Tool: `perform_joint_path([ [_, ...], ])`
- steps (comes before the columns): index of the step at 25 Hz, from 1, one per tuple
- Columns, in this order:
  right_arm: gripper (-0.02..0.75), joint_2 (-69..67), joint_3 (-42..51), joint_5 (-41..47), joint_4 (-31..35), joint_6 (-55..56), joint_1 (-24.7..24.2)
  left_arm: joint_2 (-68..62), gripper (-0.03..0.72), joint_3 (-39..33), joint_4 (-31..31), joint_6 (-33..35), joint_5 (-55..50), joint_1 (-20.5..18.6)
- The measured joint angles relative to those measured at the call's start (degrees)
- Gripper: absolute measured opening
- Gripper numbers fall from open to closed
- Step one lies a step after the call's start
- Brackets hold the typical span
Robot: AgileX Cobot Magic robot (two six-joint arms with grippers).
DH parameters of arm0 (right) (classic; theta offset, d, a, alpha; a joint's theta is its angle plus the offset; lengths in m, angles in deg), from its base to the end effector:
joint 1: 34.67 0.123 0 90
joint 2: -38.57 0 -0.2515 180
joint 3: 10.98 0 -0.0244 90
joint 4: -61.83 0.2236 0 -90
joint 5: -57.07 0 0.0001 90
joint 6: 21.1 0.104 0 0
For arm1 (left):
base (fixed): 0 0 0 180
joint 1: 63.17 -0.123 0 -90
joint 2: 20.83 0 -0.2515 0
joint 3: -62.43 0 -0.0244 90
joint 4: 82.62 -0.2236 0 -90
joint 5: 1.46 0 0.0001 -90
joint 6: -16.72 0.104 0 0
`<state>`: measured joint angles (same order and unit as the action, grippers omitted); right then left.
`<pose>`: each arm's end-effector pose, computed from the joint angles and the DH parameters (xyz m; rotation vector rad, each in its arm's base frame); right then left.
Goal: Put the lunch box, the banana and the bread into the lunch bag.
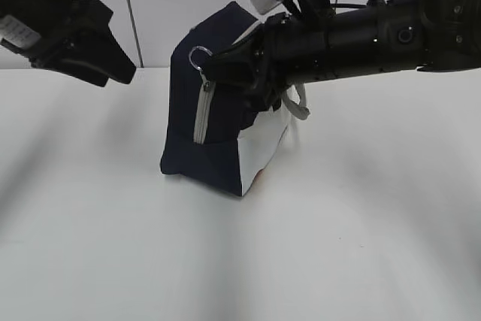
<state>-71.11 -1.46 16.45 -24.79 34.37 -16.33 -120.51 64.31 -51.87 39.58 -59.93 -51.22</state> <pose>0.3230 0.1782 0.2370 -1.1819 1.5611 0.5798 0.2945 -0.1087 0.2819 0.5449 2.5626 -0.6349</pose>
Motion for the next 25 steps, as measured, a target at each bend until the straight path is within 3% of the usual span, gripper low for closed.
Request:
perform_joint_path([
  [8,-0.016,0.3,-2.7,2.6,-0.5,3.8,0.0,0.0,0.350,-6.2,8.2,11.5,4.1,0.0],
  [25,-0.016,2.9,-4.1,13.0,2.8,7.1,0.0,-3.4,0.350,-6.6,16.5,22.3,7.4,0.0],
])
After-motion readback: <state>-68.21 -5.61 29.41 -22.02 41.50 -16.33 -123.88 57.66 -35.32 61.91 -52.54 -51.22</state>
